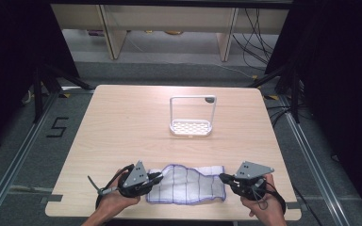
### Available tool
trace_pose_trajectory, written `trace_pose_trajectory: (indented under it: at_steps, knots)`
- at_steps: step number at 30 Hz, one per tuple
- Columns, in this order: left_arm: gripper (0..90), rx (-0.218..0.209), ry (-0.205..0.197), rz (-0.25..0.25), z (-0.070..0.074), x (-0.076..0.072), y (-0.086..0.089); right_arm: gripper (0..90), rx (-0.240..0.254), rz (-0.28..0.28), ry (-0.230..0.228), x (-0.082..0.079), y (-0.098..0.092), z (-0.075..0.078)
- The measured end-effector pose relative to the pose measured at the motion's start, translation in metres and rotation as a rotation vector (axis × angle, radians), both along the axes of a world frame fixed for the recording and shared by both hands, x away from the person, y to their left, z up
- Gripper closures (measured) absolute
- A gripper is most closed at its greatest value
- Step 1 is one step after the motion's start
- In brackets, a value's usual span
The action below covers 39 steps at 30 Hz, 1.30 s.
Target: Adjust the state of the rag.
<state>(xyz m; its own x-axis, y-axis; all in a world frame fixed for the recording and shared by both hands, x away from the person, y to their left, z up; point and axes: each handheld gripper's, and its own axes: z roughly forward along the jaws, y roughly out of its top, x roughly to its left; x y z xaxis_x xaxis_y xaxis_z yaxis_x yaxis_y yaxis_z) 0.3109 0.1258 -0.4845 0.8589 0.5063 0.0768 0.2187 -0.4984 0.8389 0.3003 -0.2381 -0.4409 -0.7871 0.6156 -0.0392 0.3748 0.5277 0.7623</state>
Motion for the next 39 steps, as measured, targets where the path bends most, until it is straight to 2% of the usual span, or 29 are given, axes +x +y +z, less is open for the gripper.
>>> trace_pose_trajectory:
  at_steps: [2, 5, 6, 8, 9, 10, 11, 15, 16, 17, 19, 20, 21, 22, 23, 24, 25, 26, 27, 29, 30, 31, 32, 33, 35, 36, 37, 38, 39]
  knots:
    - [80.2, -0.002, 0.01, -0.004, -0.003, -0.002, 0.0, 88.7, -0.01, 0.004, -0.009, 0.0, -0.001, -0.005]
    - [79.2, 0.002, 0.027, -0.001, -0.01, -0.008, -0.002, 88.6, -0.026, -0.004, 0.036, -0.002, 0.0, -0.015]
    - [78.8, 0.015, 0.039, -0.015, -0.009, -0.009, -0.002, 88.6, -0.026, 0.005, 0.032, -0.002, 0.0, -0.016]
    - [78.1, 0.006, 0.045, -0.014, -0.01, -0.011, -0.003, 88.6, -0.036, 0.015, 0.032, -0.002, 0.001, -0.018]
    - [76.4, -0.011, 0.064, -0.015, -0.011, -0.014, -0.003, 88.5, -0.036, 0.012, 0.056, -0.005, 0.002, -0.02]
    - [74.9, -0.007, 0.059, -0.01, -0.012, -0.016, -0.003, 88.5, -0.042, 0.03, 0.046, -0.005, 0.002, -0.022]
    - [69.8, -0.005, 0.082, -0.027, -0.012, -0.019, -0.002, 88.0, -0.047, 0.026, 0.061, -0.008, 0.003, -0.024]
    - [59.8, -0.074, 0.122, -0.016, -0.007, -0.026, 0.006, 82.1, -0.046, 0.025, 0.097, -0.015, 0.0, -0.03]
    - [57.4, -0.057, 0.11, -0.019, -0.004, -0.024, 0.01, 80.4, -0.042, 0.026, 0.094, -0.016, -0.001, -0.03]
    - [55.9, -0.092, 0.119, -0.003, -0.001, -0.025, 0.013, 78.3, -0.037, 0.014, 0.103, -0.017, -0.001, -0.03]
    - [55.1, -0.106, 0.11, 0.025, 0.005, -0.019, 0.02, 72.1, -0.031, 0.021, 0.108, -0.018, -0.003, -0.028]
    - [54.5, -0.114, 0.116, 0.054, 0.007, -0.013, 0.025, 68.8, -0.024, 0.008, 0.108, -0.019, -0.004, -0.026]
    - [53.6, -0.114, 0.116, 0.054, 0.007, -0.013, 0.025, 62.7, -0.009, 0.011, 0.108, -0.019, -0.005, -0.024]
    - [52.9, -0.131, 0.147, 0.111, 0.005, -0.001, 0.028, 58.6, 0.002, 0.005, 0.135, -0.019, -0.005, -0.023]
    - [51.6, -0.12, 0.154, 0.125, 0.004, 0.004, 0.03, 55.8, 0.018, 0.006, 0.122, -0.017, -0.006, -0.021]
    - [50.4, -0.125, 0.177, 0.159, 0.002, 0.01, 0.029, 54.0, 0.033, -0.006, 0.116, -0.016, -0.006, -0.02]
    - [48.9, -0.101, 0.198, 0.17, -0.001, 0.019, 0.031, 53.8, 0.032, -0.016, 0.114, -0.014, -0.006, -0.019]
    - [48.1, -0.101, 0.198, 0.17, -0.001, 0.019, 0.031, 53.1, 0.025, -0.02, 0.106, -0.01, -0.005, -0.017]
    - [47.5, -0.091, 0.227, 0.196, -0.006, 0.028, 0.029, 52.1, 0.018, -0.025, 0.11, -0.007, -0.005, -0.016]
    - [46.9, -0.045, 0.252, 0.2, -0.01, 0.036, 0.027, 51.1, 0.009, -0.052, 0.121, 0.003, -0.003, -0.017]
    - [47.1, -0.042, 0.266, 0.212, -0.013, 0.038, 0.025, 50.2, 0.009, -0.063, 0.121, 0.007, -0.002, -0.018]
    - [47.4, -0.019, 0.279, 0.209, -0.013, 0.04, 0.025, 50.0, -0.004, -0.074, 0.107, 0.014, -0.002, -0.02]
    - [46.6, -0.019, 0.279, 0.209, -0.013, 0.04, 0.025, 50.0, -0.004, -0.074, 0.107, 0.014, -0.002, -0.02]
    - [46.3, -0.015, 0.283, 0.217, -0.013, 0.04, 0.024, 49.8, -0.04, -0.102, 0.114, 0.028, 0.0, -0.024]
    - [46.5, -0.012, 0.277, 0.22, -0.013, 0.039, 0.024, 49.7, -0.042, -0.124, 0.119, 0.032, 0.001, -0.026]
    - [46.8, -0.008, 0.271, 0.22, -0.012, 0.037, 0.025, 50.3, -0.045, -0.145, 0.124, 0.044, 0.001, -0.03]
    - [47.0, -0.001, 0.26, 0.216, -0.012, 0.037, 0.025, 50.4, -0.06, -0.144, 0.125, 0.048, 0.001, -0.031]
    - [47.1, -0.012, 0.265, 0.22, -0.012, 0.036, 0.024, 50.5, -0.059, -0.157, 0.139, 0.052, 0.001, -0.032]
    - [47.3, -0.003, 0.261, 0.211, -0.012, 0.036, 0.025, 51.0, -0.062, -0.159, 0.148, 0.054, 0.002, -0.033]
